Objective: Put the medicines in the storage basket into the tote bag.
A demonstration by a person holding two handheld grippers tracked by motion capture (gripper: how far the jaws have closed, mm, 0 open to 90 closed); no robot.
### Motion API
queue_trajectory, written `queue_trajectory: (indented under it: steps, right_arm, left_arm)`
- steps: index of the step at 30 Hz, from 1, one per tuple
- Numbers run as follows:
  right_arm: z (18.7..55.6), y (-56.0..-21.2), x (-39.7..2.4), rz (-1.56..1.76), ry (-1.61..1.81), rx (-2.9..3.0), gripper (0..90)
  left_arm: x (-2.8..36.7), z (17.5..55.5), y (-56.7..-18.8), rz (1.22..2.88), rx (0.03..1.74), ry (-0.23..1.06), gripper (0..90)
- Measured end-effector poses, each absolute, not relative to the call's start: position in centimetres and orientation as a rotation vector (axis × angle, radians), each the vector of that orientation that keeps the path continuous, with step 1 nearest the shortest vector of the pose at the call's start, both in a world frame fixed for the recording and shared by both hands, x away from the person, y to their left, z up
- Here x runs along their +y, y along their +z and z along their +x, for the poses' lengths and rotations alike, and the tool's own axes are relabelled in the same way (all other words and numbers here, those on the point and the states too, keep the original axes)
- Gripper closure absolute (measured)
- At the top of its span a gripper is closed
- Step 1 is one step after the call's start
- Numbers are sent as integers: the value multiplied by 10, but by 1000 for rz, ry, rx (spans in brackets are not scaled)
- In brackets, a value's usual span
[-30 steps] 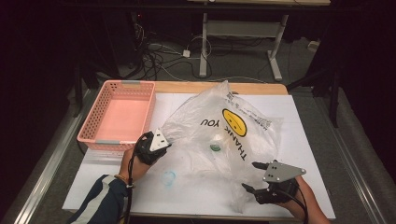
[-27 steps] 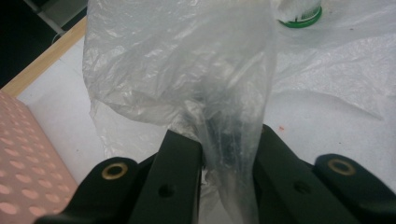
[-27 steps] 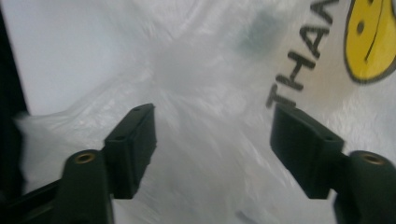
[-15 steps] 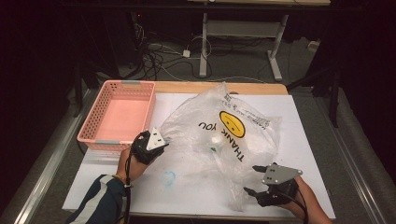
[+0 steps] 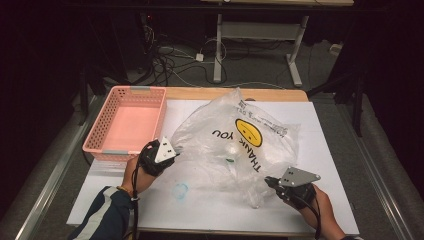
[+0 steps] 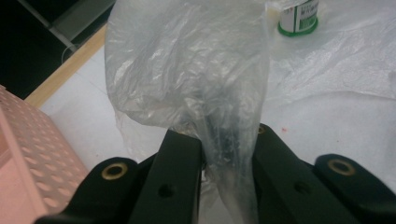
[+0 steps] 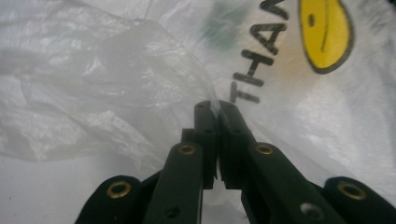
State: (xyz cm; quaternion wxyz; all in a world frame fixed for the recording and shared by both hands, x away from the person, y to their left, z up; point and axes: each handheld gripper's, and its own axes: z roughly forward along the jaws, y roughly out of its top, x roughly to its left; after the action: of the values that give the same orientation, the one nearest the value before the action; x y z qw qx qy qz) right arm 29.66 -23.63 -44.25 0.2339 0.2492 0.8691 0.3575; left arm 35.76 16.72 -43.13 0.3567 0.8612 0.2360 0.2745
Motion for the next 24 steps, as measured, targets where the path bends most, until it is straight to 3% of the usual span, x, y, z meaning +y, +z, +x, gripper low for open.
queue_trajectory:
  steps: [15, 24]
  right_arm:
    - [293, -429, -240, 701, 1090, 2250, 900]
    - [294, -431, -237, 682, 1079, 2259, 900]
  left_arm:
    - [176, 343, -417, 2117, 546, 725, 879]
    - [165, 335, -430, 2127, 529, 686, 879]
